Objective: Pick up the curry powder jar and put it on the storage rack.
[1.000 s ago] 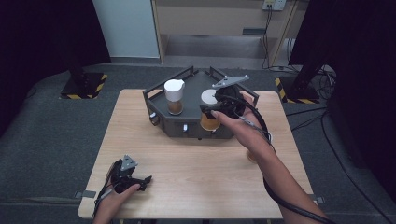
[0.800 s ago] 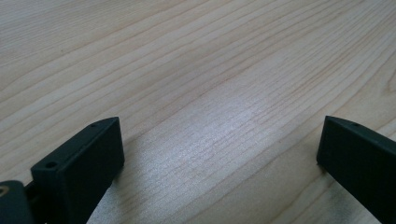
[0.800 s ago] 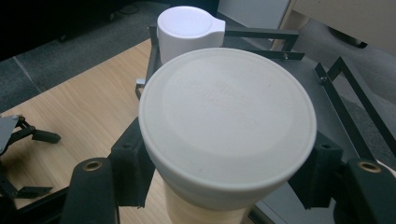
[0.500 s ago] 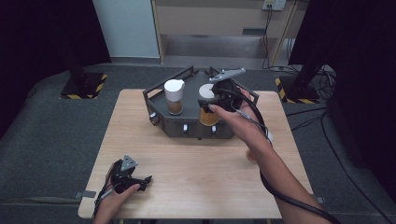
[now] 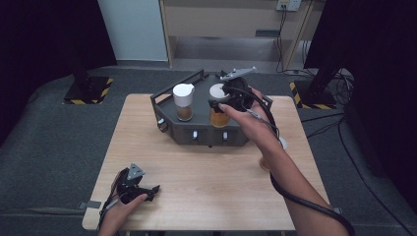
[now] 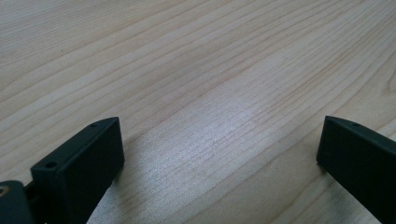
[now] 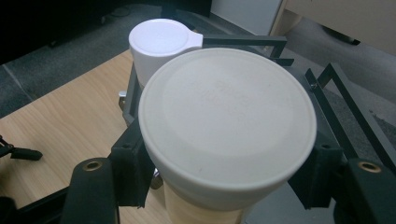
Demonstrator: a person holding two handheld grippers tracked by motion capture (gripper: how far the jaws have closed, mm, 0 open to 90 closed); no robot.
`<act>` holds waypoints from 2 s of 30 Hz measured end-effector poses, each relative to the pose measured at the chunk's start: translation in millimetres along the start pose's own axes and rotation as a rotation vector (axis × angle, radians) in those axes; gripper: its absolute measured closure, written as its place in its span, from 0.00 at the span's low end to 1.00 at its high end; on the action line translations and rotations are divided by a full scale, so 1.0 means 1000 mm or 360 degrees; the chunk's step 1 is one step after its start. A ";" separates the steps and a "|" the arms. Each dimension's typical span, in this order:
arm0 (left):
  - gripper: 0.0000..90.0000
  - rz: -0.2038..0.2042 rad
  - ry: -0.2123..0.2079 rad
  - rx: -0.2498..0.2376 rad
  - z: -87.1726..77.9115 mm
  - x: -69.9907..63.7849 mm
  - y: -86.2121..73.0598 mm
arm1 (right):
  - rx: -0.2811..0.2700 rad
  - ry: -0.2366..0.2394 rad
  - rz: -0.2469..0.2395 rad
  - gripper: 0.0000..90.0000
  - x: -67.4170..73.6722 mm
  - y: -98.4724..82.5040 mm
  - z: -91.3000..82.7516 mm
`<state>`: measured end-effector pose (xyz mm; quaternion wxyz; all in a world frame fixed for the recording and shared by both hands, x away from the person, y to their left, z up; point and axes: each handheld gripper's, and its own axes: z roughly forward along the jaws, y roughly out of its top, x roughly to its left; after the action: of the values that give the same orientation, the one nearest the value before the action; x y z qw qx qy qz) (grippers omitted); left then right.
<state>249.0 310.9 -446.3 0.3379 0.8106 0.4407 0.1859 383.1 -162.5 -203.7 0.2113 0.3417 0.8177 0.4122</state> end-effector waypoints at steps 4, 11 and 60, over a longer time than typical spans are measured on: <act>0.00 0.0000 0.0000 0.0000 0.000 0.000 0.000 | 0.0007 0.0000 0.0009 0.38 -0.003 0.001 0.007; 0.00 0.0001 0.0000 0.0001 0.000 0.000 0.000 | 0.0025 0.0001 0.0022 0.38 -0.008 0.005 0.018; 0.00 -0.0010 0.0017 -0.0002 0.000 -0.003 -0.001 | 0.0073 -0.0022 0.0118 0.38 -0.022 0.005 0.080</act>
<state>246.9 308.9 -446.4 0.3366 0.8079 0.4450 0.1893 450.4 -134.1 -243.7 0.1936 0.3794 0.8122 0.3986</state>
